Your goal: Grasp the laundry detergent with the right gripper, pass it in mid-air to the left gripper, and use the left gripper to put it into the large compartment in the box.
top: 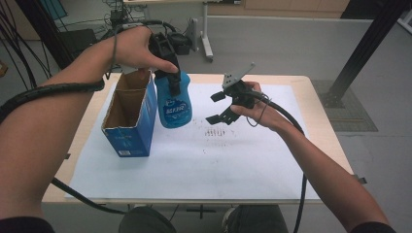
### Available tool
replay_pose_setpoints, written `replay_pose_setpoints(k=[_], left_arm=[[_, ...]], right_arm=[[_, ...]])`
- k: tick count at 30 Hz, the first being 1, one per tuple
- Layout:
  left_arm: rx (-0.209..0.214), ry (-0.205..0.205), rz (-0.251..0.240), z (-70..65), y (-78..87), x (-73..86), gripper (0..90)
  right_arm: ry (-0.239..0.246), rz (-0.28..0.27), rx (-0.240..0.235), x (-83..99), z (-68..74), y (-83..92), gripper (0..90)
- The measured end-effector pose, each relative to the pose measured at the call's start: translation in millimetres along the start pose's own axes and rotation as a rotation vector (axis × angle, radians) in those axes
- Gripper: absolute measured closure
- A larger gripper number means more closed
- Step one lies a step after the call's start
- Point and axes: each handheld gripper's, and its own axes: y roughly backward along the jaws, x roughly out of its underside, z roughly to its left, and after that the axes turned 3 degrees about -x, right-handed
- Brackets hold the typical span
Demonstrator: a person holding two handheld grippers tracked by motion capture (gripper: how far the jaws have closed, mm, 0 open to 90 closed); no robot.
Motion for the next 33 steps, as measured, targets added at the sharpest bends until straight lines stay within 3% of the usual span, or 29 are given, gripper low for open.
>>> replay_pose_setpoints(k=[8,12,16,22,26,33], left_arm=[[-0.031,0.120,-0.024,10.6,34.3,17.9,36.9],[-0.045,0.220,-0.034,16.6,53.0,28.4,36.9],[-0.074,0.290,-0.034,21.9,71.6,40.2,36.9],[-0.112,0.448,-0.029,31.1,95.0,56.0,36.8],[-0.101,0.554,-0.031,37.1,107.3,65.0,36.9],[-0.124,0.718,-0.061,46.5,124.4,75.3,36.9]], right_arm=[[-0.036,0.066,0.043,11.4,0.4,30.1,8.1],[-0.041,0.097,0.054,13.7,0.9,42.4,8.1],[-0.046,0.136,0.069,17.1,0.5,55.4,8.1],[-0.054,0.167,0.085,20.1,1.2,70.0,8.0],[-0.059,0.190,0.083,24.7,1.0,73.9,8.1],[-0.061,0.213,0.076,30.3,2.2,74.6,8.1]])
